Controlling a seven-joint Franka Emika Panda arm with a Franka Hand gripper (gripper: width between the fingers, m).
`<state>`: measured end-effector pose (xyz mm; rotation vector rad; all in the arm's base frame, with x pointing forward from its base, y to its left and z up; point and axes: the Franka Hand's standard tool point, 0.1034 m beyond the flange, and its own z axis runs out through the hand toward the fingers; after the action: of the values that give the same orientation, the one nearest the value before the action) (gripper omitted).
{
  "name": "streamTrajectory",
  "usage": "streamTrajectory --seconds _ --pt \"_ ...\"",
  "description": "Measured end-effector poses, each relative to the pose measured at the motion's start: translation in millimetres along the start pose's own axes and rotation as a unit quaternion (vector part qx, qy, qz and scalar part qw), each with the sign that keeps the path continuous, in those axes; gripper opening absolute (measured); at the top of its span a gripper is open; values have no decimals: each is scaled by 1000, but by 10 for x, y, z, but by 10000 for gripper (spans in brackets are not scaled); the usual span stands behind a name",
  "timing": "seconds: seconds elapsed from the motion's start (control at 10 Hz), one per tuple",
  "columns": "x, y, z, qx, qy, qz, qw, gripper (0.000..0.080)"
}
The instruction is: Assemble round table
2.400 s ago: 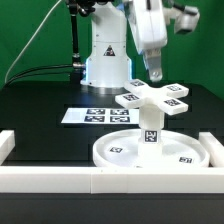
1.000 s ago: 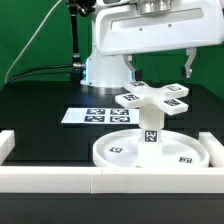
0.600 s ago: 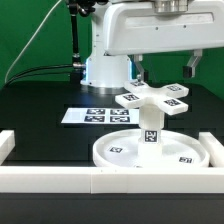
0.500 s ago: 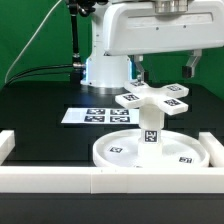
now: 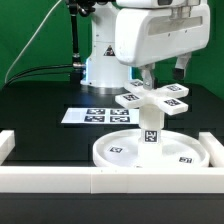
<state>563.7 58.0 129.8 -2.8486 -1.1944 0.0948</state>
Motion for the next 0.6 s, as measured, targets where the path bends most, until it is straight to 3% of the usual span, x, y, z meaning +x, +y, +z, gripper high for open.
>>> streamTrajectory --seconds 0.6 --pt "-33 88 40 -5 -13 -190 982 649"
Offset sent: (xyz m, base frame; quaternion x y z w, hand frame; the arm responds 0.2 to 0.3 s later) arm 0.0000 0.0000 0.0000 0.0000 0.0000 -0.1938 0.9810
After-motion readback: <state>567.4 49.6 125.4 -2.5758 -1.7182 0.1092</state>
